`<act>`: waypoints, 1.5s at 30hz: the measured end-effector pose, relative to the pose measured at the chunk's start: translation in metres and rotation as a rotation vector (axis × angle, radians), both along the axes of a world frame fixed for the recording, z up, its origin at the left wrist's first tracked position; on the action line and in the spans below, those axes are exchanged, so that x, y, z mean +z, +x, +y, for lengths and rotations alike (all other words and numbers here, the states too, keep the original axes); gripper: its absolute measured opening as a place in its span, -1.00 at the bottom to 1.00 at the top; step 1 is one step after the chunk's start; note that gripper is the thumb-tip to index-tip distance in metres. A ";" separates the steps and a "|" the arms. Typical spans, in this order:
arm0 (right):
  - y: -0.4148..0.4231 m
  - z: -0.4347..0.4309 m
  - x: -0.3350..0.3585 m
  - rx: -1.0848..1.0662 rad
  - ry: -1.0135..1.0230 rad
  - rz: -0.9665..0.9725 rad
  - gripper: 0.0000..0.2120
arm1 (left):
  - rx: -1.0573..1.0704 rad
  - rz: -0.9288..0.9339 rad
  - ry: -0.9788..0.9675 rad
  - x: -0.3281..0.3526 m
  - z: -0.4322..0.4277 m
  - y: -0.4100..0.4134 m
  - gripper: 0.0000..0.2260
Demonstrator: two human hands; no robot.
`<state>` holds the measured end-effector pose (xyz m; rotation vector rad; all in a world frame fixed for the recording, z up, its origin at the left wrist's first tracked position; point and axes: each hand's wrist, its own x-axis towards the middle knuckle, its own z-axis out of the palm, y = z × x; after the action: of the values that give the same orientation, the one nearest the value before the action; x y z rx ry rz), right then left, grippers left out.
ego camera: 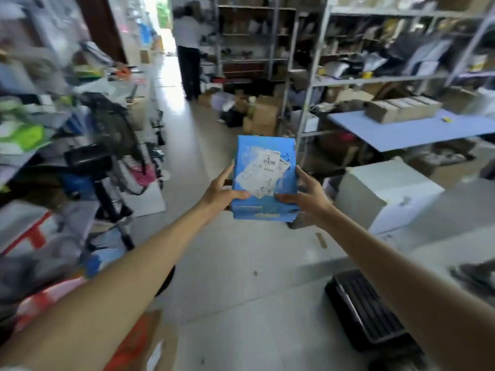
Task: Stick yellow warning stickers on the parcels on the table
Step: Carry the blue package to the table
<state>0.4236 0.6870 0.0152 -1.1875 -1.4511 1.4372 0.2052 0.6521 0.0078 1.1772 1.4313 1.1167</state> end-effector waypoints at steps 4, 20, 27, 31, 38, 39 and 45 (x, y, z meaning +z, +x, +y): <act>0.045 0.030 0.002 -0.157 -0.002 0.005 -0.11 | -0.152 -0.015 -0.015 -0.004 0.067 0.041 -0.18; 0.110 0.160 0.004 -0.695 -0.024 0.026 -0.17 | -0.654 -0.020 0.006 -0.010 0.310 0.142 -0.15; 0.137 0.220 0.002 -0.827 -0.052 0.043 -0.16 | -0.829 -0.013 -0.012 -0.012 0.392 0.186 -0.18; 0.174 0.260 -0.007 -0.915 -0.067 0.062 -0.14 | -0.940 0.002 -0.021 -0.012 0.441 0.232 -0.19; 0.259 0.325 -0.008 -0.966 -0.068 0.079 -0.16 | -1.023 0.033 -0.009 -0.008 0.514 0.325 -0.21; 0.272 0.334 -0.006 -0.976 -0.073 0.071 -0.18 | -1.036 0.033 -0.011 -0.007 0.525 0.340 -0.21; 0.343 0.382 0.003 -1.029 -0.048 0.066 -0.28 | -1.096 -0.015 -0.051 -0.002 0.588 0.427 -0.20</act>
<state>0.7663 1.0691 0.0180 -1.5556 -0.5547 0.7611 0.6322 1.2400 0.0060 1.5859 0.5802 0.3028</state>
